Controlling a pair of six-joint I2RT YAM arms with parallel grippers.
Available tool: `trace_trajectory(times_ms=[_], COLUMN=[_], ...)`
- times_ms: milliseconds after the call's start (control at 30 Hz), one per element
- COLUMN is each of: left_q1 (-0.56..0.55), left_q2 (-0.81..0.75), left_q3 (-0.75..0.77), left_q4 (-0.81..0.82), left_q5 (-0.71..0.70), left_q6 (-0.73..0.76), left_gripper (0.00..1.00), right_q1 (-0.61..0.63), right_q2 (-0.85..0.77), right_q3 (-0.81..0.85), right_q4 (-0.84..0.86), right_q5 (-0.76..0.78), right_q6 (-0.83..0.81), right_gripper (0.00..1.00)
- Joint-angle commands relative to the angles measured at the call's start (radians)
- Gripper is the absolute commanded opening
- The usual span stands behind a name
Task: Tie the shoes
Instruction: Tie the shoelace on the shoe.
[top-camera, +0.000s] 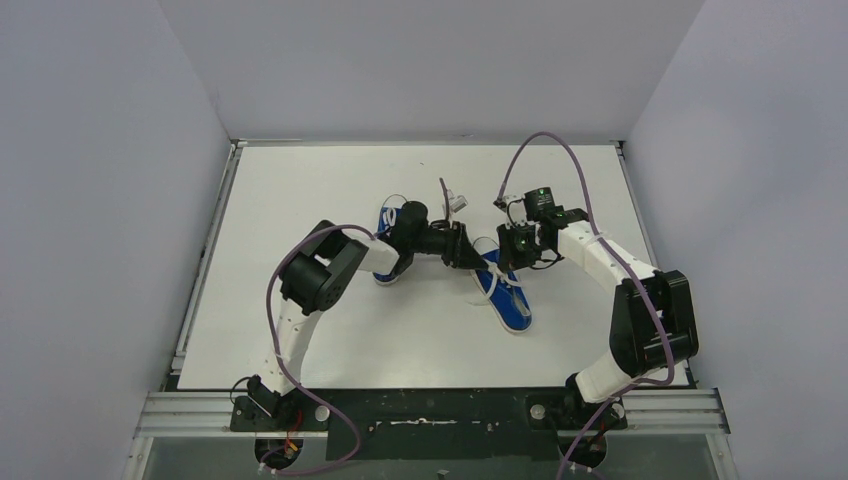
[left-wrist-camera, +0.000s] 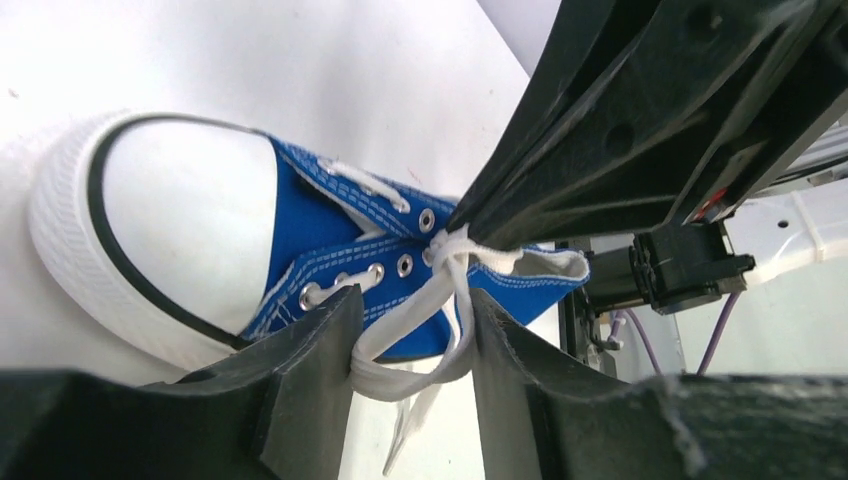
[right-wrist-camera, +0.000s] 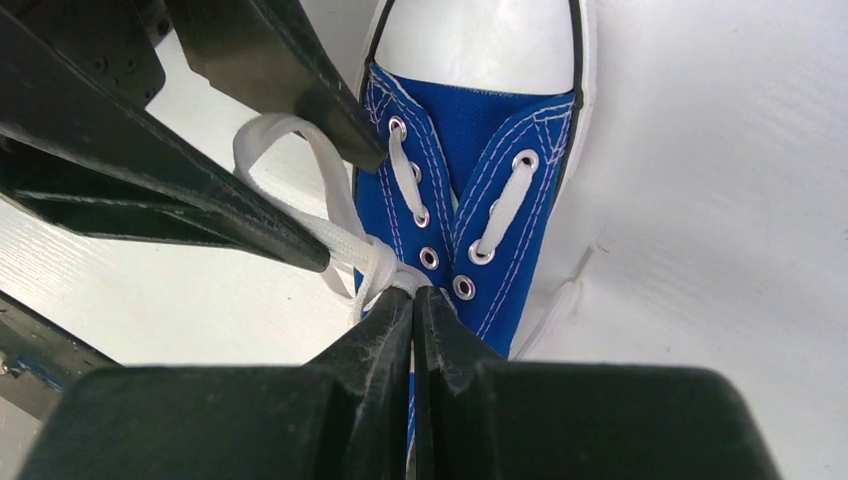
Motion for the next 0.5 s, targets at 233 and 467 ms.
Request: trace_trajectory(times_ms=[233,467], left_q1=[-0.004,-0.040], left_q2=[-0.035,-0.093], left_q3=[0.026,-0.070], left_q4=[0.034,0.030], left_q5=[-0.004,-0.015], left_q6=[-0.013,-0.034], left_gripper=[0.00,0.00], right_q1=[-0.043,-0.108], right_q2=[-0.071,-0.090], right_q3=[0.025,-0.003], right_q4=[-0.027,-0.014], right_q5=[0.011,0.002], right_q6=[0.029,0.090], right_gripper=[0.00,0.00])
